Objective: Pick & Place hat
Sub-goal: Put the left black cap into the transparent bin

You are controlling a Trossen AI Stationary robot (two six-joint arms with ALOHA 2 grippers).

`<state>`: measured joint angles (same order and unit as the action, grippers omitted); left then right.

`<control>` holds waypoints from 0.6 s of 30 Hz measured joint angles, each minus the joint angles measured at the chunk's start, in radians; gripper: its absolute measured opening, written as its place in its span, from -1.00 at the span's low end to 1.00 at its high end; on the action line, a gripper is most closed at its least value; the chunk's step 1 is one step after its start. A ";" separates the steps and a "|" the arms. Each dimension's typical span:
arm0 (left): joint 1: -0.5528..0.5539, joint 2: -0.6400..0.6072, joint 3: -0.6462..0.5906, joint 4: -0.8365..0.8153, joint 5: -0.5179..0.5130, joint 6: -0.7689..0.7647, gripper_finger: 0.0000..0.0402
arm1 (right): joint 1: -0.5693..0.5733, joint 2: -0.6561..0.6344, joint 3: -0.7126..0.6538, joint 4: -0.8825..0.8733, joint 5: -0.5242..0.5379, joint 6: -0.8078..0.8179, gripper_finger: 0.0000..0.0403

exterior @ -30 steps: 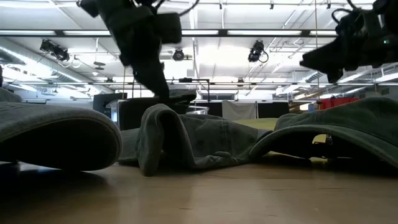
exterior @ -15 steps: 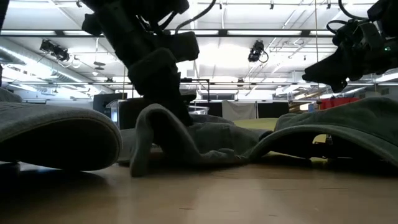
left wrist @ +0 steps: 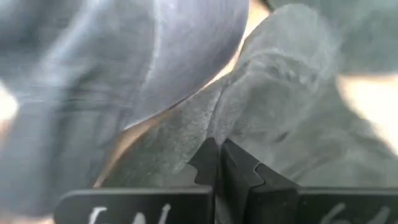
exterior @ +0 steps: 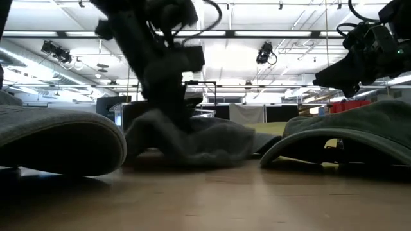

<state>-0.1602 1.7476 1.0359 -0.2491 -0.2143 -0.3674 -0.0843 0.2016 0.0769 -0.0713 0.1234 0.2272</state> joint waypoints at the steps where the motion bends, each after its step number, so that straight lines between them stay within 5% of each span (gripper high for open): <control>1: -0.005 -0.029 0.016 -0.030 -0.001 -0.019 -0.96 | 0.000 0.000 0.000 0.000 0.000 0.000 -0.36; 6: -0.036 -0.197 0.120 -0.239 -0.092 -0.074 -0.96 | 0.000 0.000 0.000 -0.004 0.000 0.000 -0.36; 10: -0.026 -0.324 0.211 -0.366 -0.294 -0.087 -0.95 | 0.000 0.000 0.000 -0.004 0.000 0.000 -0.36; 14: 0.050 -0.389 0.230 -0.393 -0.509 -0.111 -0.95 | 0.000 0.000 0.000 -0.004 0.000 0.000 -0.36; 18: 0.183 -0.399 0.221 -0.387 -0.578 -0.187 -0.93 | 0.000 0.000 0.000 -0.004 0.001 0.000 -0.36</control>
<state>0.0232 1.3483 1.2569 -0.6366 -0.7922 -0.5545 -0.0845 0.2016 0.0769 -0.0753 0.1245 0.2272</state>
